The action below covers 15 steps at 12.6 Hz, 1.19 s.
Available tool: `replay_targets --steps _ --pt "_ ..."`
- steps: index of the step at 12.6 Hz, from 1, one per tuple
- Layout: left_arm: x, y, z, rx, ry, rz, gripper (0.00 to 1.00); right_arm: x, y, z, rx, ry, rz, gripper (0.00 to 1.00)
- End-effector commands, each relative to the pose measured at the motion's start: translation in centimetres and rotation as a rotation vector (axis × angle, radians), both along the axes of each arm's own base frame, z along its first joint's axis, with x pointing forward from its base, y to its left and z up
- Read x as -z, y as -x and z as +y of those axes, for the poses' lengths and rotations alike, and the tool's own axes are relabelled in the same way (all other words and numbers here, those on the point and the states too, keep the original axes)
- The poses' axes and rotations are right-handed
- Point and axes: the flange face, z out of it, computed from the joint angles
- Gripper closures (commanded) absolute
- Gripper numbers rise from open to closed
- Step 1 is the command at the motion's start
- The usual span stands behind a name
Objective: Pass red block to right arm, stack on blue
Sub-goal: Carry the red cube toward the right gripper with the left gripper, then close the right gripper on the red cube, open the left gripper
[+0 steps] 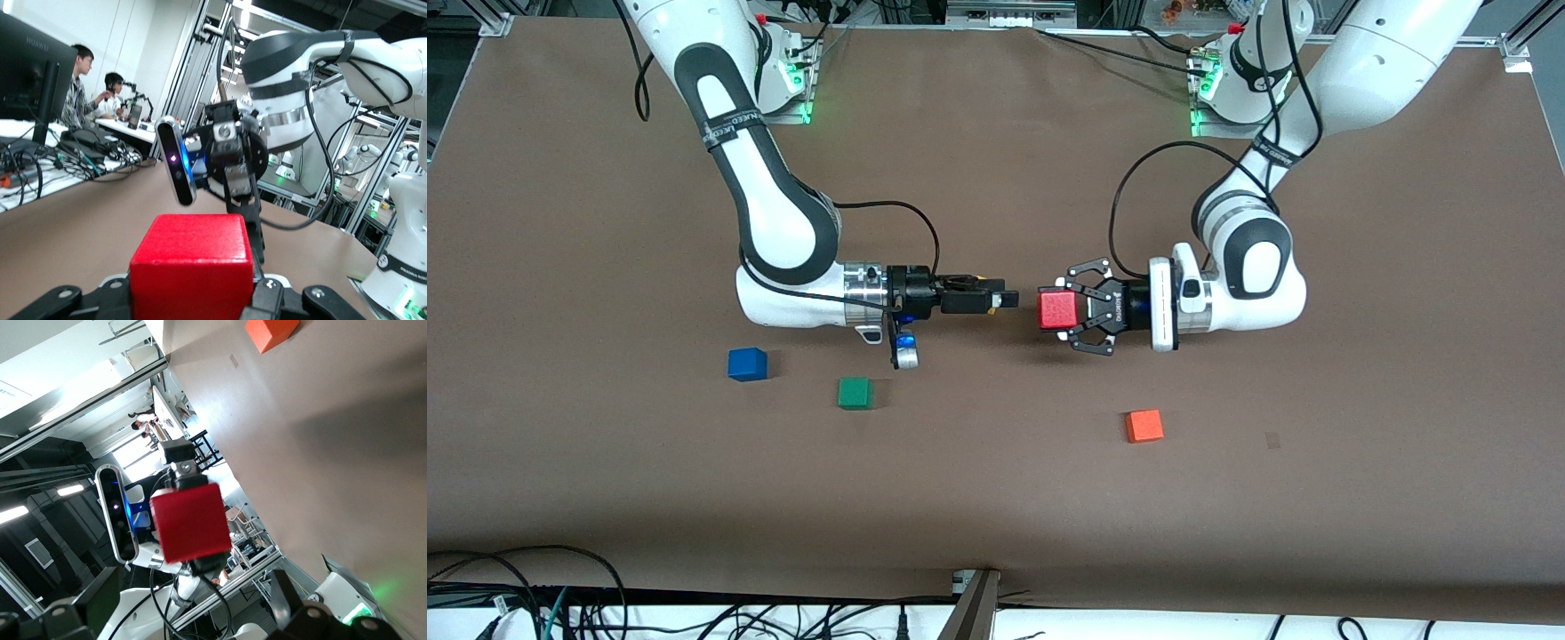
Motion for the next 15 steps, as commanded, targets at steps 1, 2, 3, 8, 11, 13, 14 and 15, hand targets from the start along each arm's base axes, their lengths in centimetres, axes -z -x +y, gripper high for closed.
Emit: replay_targets --steps 1,2,3,8,11,13,14,15 --pt "0.3 -0.3 -1.0 -0.031 0.046 -0.059 0.88 0.9 0.6 -0.1 0.009 -0.016 -0.028 0.00" --pt "0.3 0.1 -2.0 -0.030 0.058 -0.056 0.88 0.9 0.6 -0.1 0.009 -0.016 -0.028 0.00" --pt "0.3 0.4 -2.6 -0.032 0.064 -0.051 0.88 0.8 0.5 -0.1 0.012 -0.015 -0.032 0.00" --pt "-0.7 0.9 -3.7 -0.036 0.077 -0.053 0.90 0.4 0.7 0.6 0.006 -0.014 -0.042 0.00" --pt "-0.5 1.6 -5.5 -0.057 0.042 -0.039 0.90 0.3 0.9 1.0 0.003 -0.015 -0.043 0.00" --pt "-0.4 2.0 -6.6 -0.078 0.031 -0.027 0.90 0.1 1.2 1.5 0.000 -0.009 -0.048 0.00" --pt "-0.7 2.0 -6.6 -0.080 0.028 -0.029 0.90 0.2 1.3 1.6 -0.002 -0.009 -0.048 0.03" --pt "-0.6 1.9 -6.6 -0.082 0.028 -0.028 0.90 0.1 1.3 1.5 -0.008 -0.004 -0.056 0.31"
